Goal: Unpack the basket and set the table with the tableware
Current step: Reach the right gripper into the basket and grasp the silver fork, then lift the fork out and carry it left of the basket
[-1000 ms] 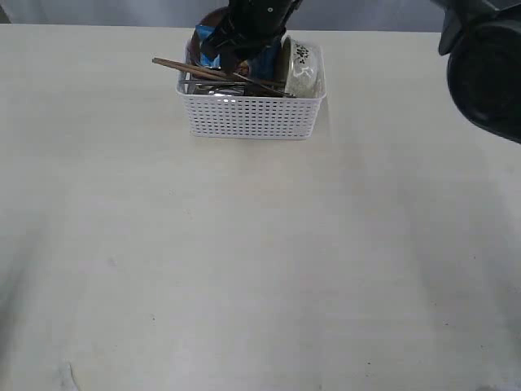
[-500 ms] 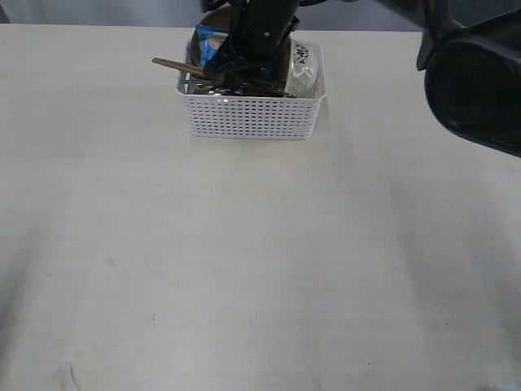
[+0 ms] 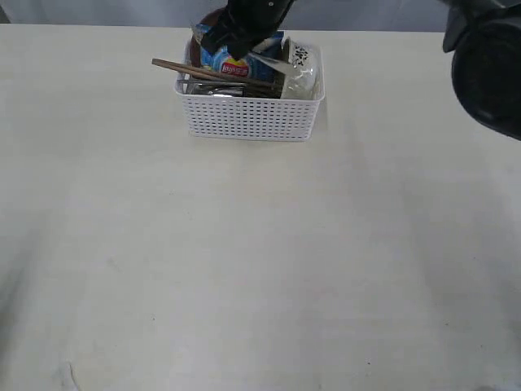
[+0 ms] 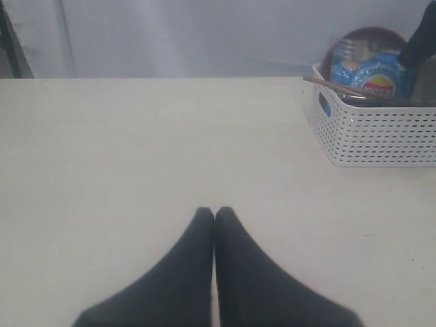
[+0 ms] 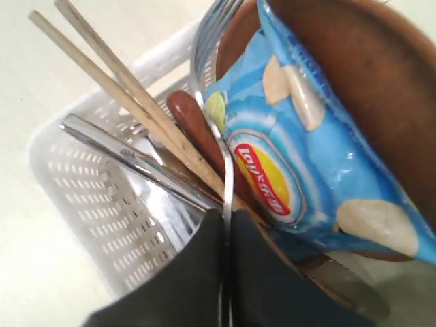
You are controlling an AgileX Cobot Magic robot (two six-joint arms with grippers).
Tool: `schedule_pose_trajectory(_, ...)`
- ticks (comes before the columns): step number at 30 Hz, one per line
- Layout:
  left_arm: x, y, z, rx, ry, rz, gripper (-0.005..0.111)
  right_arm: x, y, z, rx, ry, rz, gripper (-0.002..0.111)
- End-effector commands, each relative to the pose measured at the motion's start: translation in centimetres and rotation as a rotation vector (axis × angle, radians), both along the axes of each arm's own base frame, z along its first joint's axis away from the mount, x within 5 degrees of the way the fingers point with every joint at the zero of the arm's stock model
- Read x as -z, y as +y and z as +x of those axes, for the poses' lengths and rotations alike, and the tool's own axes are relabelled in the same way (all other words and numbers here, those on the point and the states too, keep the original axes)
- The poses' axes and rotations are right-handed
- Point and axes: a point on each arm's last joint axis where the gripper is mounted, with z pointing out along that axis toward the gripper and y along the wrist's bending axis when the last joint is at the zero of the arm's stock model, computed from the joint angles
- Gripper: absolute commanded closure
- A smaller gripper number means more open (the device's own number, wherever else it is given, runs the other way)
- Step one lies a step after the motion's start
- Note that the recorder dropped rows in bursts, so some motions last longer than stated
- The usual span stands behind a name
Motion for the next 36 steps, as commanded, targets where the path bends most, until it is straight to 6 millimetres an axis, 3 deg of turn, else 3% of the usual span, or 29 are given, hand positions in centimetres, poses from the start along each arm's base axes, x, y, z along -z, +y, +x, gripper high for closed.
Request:
schedule_pose_trajectory(1, 0.0, 0.0, 0.0, -0.003, -0.011, 0.004, 0.107, -3.6, -0.6, -0.9, -0.003, -0.036, 0.031, 0.109)
schedule_pose_trajectory(9, 0.0, 0.0, 0.0, -0.003, -0.011, 0.004, 0.107, -8.3, -0.2, -4.2, -0.005, 0.010, 0.075, 0.109)
schedule_pose_trajectory(12, 0.0, 0.0, 0.0, -0.003, -0.011, 0.004, 0.107, -9.3, 0.9, -5.9, 0.014, 0.042, 0.094, 0.109)
schedule_pose_trajectory(17, 0.0, 0.0, 0.0, -0.003, -0.011, 0.004, 0.107, -9.6, 4.3, -8.9, 0.069, 0.089, 0.118, 0.109)
schedule_pose_trajectory(22, 0.0, 0.0, 0.0, -0.003, -0.011, 0.004, 0.107, -8.0, 8.8, -12.7, 0.157, 0.171, 0.116, 0.109)
schedule_pose_trajectory(27, 0.0, 0.0, 0.0, -0.003, -0.011, 0.004, 0.107, -6.0, 12.4, -15.2, 0.320, 0.114, 0.108, 0.109)
schedule_pose_trajectory(36, 0.0, 0.0, 0.0, -0.003, -0.011, 0.004, 0.107, 1.9, 15.1, -16.2, 0.615, 0.013, -0.059, 0.109)
